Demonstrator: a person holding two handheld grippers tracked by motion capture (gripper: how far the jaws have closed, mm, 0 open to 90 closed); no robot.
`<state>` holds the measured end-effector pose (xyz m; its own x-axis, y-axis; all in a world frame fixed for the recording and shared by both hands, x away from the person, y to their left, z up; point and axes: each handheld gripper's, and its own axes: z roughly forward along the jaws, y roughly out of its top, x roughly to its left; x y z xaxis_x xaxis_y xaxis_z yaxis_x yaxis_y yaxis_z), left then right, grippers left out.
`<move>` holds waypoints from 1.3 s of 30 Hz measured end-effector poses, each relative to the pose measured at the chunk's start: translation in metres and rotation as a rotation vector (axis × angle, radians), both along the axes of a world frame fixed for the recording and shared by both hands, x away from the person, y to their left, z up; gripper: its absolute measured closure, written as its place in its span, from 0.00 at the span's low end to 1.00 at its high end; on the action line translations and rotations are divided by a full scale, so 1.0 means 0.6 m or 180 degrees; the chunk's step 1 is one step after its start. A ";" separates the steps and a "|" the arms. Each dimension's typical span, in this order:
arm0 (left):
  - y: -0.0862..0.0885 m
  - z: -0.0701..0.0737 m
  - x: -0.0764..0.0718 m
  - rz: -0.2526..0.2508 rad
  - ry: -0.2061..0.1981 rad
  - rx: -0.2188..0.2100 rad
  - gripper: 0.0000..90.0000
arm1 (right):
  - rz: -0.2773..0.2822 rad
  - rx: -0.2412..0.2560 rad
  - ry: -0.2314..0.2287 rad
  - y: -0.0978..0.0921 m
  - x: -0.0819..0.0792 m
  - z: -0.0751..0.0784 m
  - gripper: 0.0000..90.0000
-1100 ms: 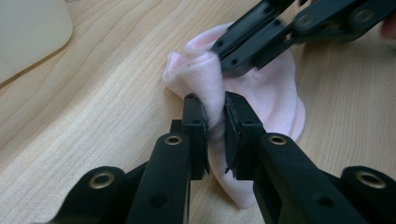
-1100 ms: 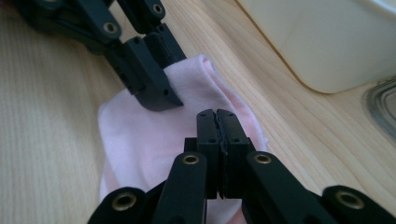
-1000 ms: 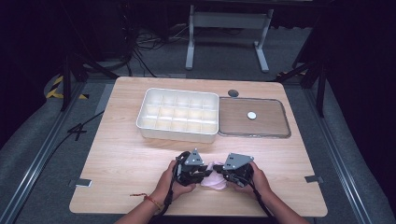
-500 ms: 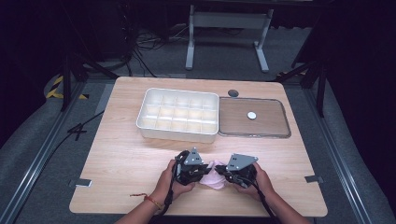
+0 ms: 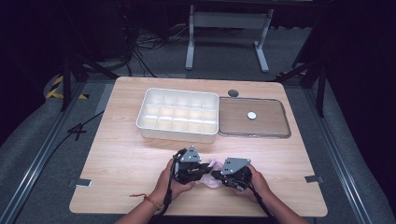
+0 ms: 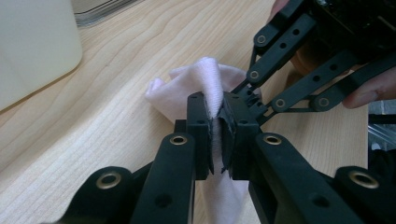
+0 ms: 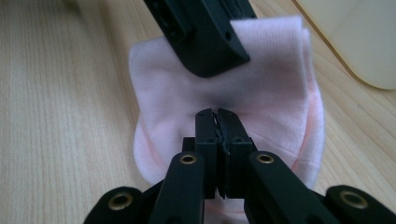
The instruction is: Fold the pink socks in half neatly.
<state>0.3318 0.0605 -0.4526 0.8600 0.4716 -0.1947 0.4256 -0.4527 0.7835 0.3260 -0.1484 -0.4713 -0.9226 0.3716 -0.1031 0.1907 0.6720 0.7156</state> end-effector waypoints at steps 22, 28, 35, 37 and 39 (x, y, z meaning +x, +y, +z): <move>0.041 -0.003 -0.001 0.0237 0.0261 0.0004 0.59 | -0.0139 0.0045 0.0062 -0.017 0.013 -0.001 0.99; 0.049 -0.023 -0.027 0.0148 0.0456 0.0192 0.59 | -0.0163 0.0070 0.0053 -0.018 0.012 -0.003 0.99; 0.032 -0.026 -0.025 0.0064 0.0352 0.0211 0.87 | -0.0157 0.0073 0.0057 -0.017 0.012 -0.003 1.00; 0.030 -0.023 -0.024 0.0060 0.0282 0.0185 0.91 | -0.0152 0.0085 0.0074 -0.018 0.013 -0.004 1.00; 0.026 -0.018 -0.024 0.0068 0.0184 0.0157 0.92 | -0.0151 0.0098 0.0084 -0.018 0.013 -0.004 1.00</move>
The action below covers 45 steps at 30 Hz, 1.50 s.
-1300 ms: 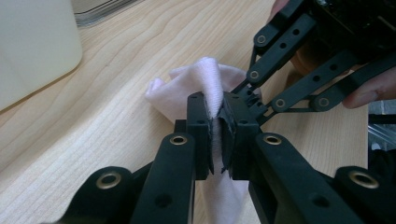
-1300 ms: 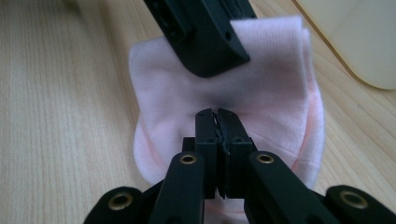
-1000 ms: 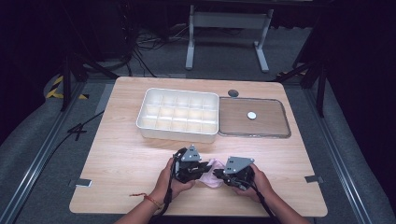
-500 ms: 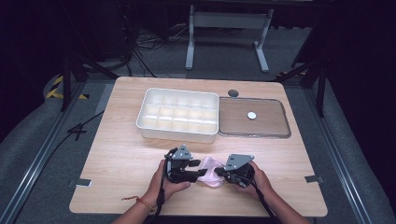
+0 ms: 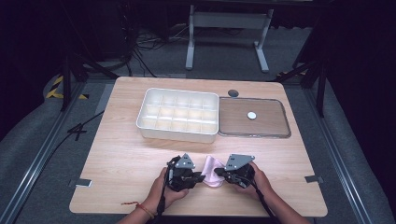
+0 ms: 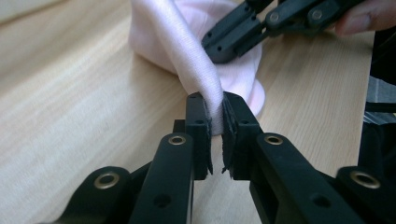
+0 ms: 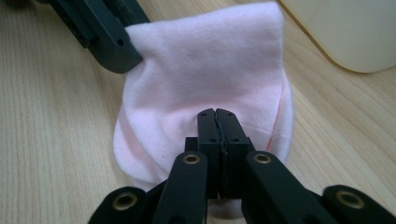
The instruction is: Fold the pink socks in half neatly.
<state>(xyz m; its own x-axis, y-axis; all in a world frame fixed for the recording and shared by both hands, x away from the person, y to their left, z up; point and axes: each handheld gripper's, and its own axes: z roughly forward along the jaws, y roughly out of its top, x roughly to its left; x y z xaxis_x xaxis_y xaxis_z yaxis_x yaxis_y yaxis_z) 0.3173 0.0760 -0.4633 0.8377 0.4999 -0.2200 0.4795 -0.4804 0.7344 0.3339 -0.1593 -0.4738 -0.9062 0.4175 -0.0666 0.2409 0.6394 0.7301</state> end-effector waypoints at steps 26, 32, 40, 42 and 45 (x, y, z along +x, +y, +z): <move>-0.043 0.012 0.005 -0.0202 -0.0475 0.0297 0.91 | -0.0160 0.0011 0.0054 -0.021 0.011 0.008 0.99; -0.059 0.013 0.002 -0.0329 -0.0583 0.0381 0.91 | -0.0179 0.0025 0.0062 -0.020 0.007 0.006 0.99; -0.073 0.006 0.001 -0.0432 -0.0630 0.0486 0.91 | -0.0120 0.0093 0.0166 -0.017 0.007 0.001 0.99; -0.075 0.004 0.000 -0.0450 -0.0632 0.0501 0.91 | -0.0094 0.0063 0.0135 -0.014 0.005 0.001 0.99; -0.077 0.003 -0.001 -0.0457 -0.0644 0.0517 0.91 | -0.0079 0.0039 0.0162 -0.019 0.006 0.006 0.96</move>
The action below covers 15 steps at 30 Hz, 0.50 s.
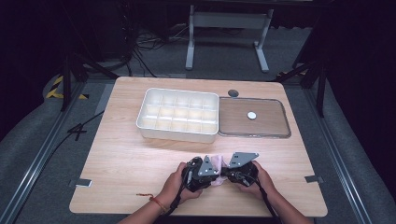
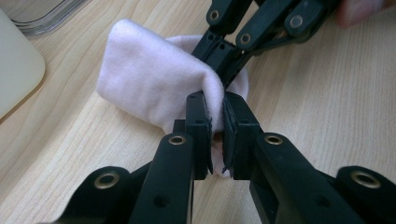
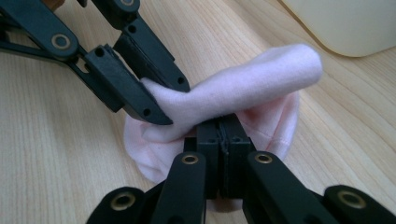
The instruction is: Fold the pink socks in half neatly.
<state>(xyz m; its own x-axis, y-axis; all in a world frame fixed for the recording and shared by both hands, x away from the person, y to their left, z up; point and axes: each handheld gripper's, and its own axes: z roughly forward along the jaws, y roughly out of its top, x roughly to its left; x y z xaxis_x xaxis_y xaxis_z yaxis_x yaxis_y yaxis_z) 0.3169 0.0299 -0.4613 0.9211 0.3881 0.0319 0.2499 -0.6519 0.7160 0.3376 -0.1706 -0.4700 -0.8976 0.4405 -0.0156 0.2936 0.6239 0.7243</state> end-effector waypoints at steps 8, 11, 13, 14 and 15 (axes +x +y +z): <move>-0.014 -0.001 -0.002 -0.0006 -0.0036 0.0130 0.91 | -0.0193 0.0291 -0.0206 -0.039 -0.001 0.050 0.92; -0.018 0.002 -0.001 -0.0040 0.0032 0.0181 0.91 | -0.0237 0.0511 -0.0311 -0.041 -0.008 0.076 0.92; -0.018 0.002 0.000 -0.0033 0.0049 0.0191 0.90 | -0.0200 0.0477 -0.0365 -0.033 -0.008 0.078 0.92; -0.018 0.002 0.001 -0.0040 0.0054 0.0192 0.90 | -0.0185 0.0463 -0.0357 -0.028 -0.007 0.075 0.92; -0.018 0.002 0.002 -0.0051 0.0052 0.0189 0.90 | -0.0165 0.0455 -0.0345 -0.024 -0.005 0.072 0.92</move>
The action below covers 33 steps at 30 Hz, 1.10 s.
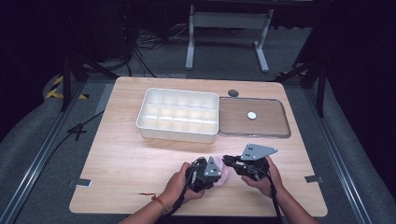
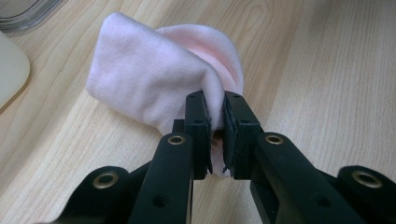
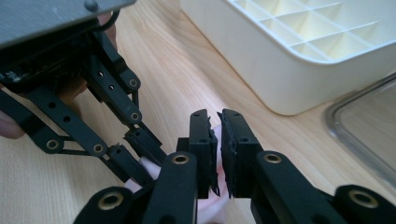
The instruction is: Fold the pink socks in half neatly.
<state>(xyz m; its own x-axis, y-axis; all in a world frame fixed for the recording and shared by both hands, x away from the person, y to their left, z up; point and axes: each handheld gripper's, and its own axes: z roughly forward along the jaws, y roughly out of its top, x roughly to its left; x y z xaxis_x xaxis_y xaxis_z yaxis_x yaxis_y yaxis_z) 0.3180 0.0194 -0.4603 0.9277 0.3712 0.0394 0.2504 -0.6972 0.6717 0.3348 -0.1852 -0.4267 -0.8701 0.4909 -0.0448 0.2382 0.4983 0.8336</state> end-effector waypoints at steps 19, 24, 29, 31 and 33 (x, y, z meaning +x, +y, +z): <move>0.018 0.016 -0.004 -0.0155 0.0183 -0.0037 0.85 | -0.0020 -0.0410 0.0148 0.015 0.013 -0.061 0.96; 0.038 0.023 0.017 0.0155 0.0157 -0.0370 0.82 | -0.0045 -0.0376 0.0183 0.010 0.012 -0.063 0.96; 0.004 0.006 0.010 0.0026 0.0087 -0.0360 0.80 | -0.0054 -0.0372 0.0191 0.011 0.009 -0.064 0.96; -0.004 -0.002 0.006 -0.0075 0.0118 -0.0283 0.81 | -0.0032 -0.0353 0.0217 0.009 0.010 -0.064 0.96; -0.007 -0.007 0.001 -0.0137 0.0091 -0.0249 0.81 | -0.0016 -0.0367 0.0188 0.008 0.009 -0.064 0.96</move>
